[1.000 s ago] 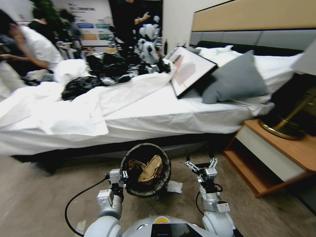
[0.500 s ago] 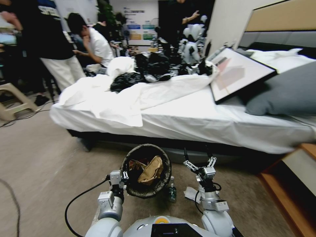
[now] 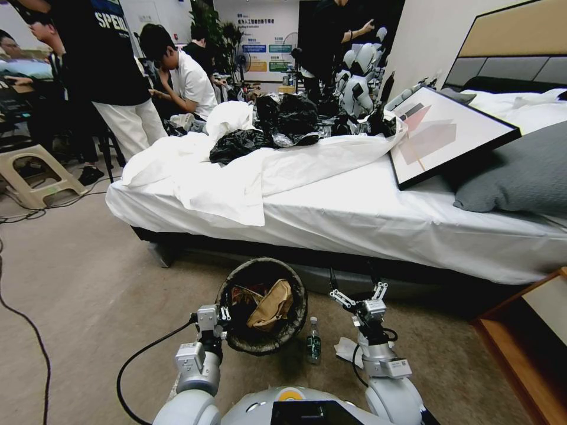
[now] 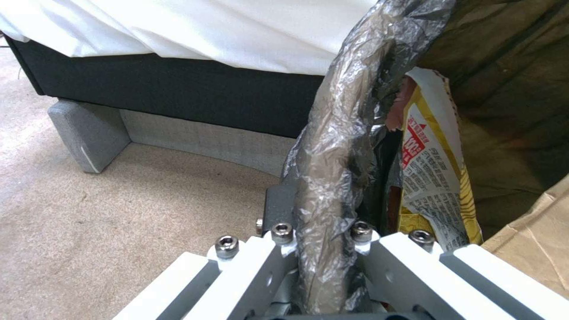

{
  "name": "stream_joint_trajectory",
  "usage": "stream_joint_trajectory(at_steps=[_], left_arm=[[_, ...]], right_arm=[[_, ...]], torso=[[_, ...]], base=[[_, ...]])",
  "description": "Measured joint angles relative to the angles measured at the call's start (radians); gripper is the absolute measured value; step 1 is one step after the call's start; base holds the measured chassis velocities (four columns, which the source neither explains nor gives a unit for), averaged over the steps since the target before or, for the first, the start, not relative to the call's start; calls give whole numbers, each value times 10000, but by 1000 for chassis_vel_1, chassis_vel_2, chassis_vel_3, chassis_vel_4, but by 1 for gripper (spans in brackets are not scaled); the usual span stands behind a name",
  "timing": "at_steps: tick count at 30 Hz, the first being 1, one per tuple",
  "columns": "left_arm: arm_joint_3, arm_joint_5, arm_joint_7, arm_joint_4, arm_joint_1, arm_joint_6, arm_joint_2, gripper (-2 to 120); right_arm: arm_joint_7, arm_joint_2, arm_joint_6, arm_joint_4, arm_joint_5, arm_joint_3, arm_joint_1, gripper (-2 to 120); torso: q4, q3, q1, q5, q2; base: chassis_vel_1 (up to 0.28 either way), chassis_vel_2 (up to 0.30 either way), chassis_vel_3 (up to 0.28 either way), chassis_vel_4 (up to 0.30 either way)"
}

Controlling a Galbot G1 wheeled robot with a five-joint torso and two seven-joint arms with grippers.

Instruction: Pick up the trash bin, then pick up the garbage from the floor and place it into the trash bin.

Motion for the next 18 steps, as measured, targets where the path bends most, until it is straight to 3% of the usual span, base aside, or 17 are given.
stream_joint_trajectory(at_steps=[6,13,16,18], left_arm=[[-28,0,-1,0,-1,0,0,0],[-10,-12,-6,29,-12,-5,26,0],[62,-15,-7,81,-27,-22,33,0],[73,-15,-8,91,-34,-32,32,0]], right_arm=[[-4,-485,-1133,-291,574,-79,-31,100],[229,-1579,-2776,-335,1586,-273,-243,100],[362,-2220,-4065,-336,2498,-274,-347,100],[377,-2358,-4384,-379,2743,-249,-350,100]], torso=[[0,0,0,0,0],[-1,0,0,1,1],[-2,0,0,0,0],[-1,0,0,-1,1]], base=[[0,0,0,0],[0,0,0,0],[0,0,0,0],[0,0,0,0]])
